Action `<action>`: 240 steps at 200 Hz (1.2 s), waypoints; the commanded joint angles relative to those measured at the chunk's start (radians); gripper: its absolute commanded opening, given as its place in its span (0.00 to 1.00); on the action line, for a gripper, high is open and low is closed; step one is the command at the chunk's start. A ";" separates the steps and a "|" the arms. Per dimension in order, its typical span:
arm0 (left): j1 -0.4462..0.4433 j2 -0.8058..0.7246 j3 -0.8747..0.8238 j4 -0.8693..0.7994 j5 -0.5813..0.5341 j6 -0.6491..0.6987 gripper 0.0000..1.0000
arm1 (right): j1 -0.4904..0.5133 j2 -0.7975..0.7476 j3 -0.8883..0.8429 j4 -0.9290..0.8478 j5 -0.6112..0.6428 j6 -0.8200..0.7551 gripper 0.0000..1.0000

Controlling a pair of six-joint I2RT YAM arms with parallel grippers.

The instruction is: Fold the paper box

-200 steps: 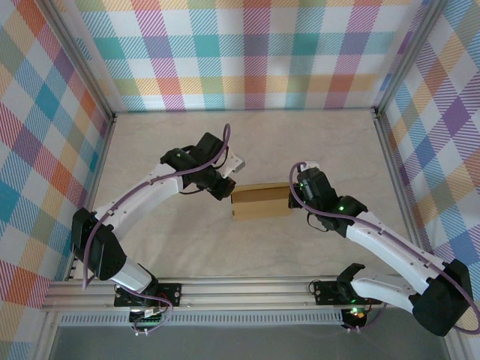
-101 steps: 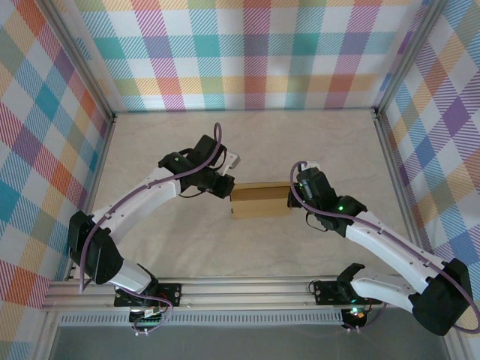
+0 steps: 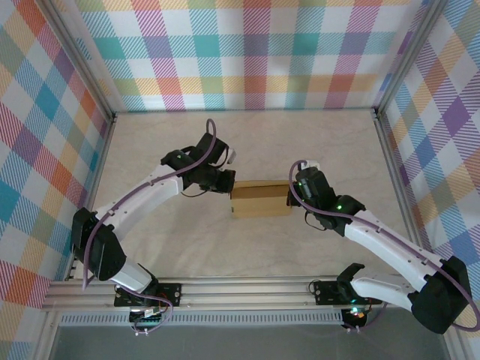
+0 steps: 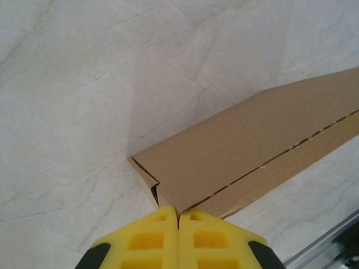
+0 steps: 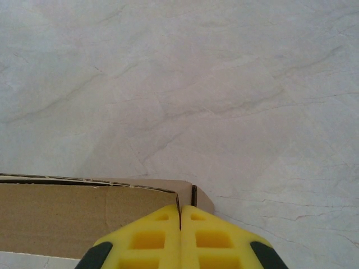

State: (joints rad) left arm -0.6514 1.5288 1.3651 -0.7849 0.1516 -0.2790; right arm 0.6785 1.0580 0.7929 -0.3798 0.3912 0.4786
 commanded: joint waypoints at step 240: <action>-0.113 -0.225 -0.547 0.635 -0.193 -0.034 0.02 | 0.046 -0.101 -0.225 0.275 -0.039 -0.072 0.00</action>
State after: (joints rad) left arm -0.7399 1.2972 0.8974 -0.1822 -0.0559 -0.3458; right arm 0.7021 0.9634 0.6273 -0.1833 0.4152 0.4469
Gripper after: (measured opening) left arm 0.039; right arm 0.053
